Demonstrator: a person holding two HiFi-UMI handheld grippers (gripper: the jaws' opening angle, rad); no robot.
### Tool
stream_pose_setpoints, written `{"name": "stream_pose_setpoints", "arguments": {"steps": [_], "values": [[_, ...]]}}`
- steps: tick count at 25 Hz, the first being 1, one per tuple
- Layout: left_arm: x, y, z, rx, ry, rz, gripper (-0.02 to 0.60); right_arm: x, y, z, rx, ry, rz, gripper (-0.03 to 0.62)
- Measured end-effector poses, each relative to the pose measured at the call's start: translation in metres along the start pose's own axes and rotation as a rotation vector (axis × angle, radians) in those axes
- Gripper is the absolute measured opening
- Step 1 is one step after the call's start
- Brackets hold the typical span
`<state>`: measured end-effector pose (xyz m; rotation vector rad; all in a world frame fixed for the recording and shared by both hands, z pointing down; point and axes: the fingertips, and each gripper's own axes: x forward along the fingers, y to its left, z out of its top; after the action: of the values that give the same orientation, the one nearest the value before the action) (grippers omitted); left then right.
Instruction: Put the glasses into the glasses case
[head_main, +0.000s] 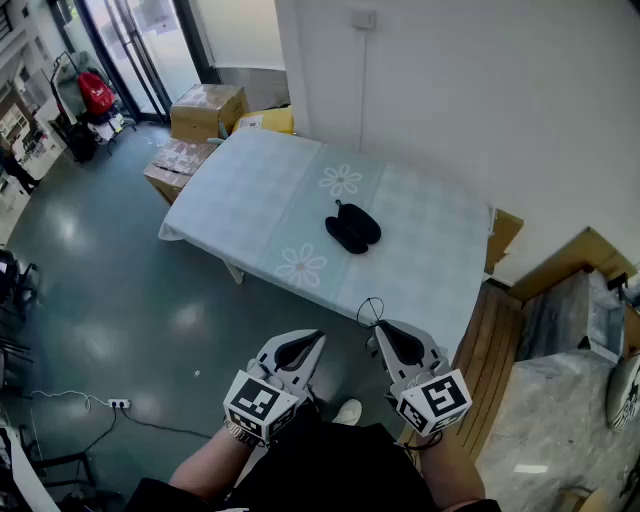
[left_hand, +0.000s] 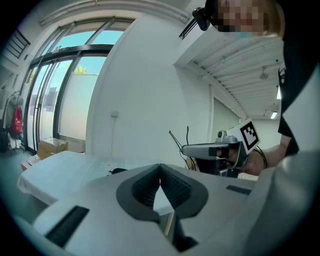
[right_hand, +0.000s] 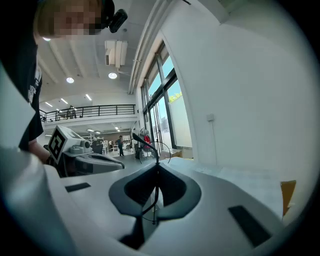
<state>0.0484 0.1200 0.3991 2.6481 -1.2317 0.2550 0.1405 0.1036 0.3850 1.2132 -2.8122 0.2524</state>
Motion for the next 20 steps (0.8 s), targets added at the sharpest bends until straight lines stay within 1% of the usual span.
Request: {"name": "stream_pose_setpoints", "arguments": {"steps": [6,15,20], "values": [[0.0003,-0.0035,-0.005,0.015,-0.008,-0.037,0.028,0.0009,-0.0005,-0.0036,0.016,0.007,-0.004,0.028],[-0.0027,-0.0014,-0.0074,0.017,-0.003,-0.043,0.028,0.0015,0.0016,-0.0041,0.028,-0.002,-0.012,0.029],[-0.0009,0.0016,-0.0044,0.022,-0.007,-0.052,0.028,0.004,-0.0023,0.0005,0.032,-0.017,-0.031,0.029]]}}
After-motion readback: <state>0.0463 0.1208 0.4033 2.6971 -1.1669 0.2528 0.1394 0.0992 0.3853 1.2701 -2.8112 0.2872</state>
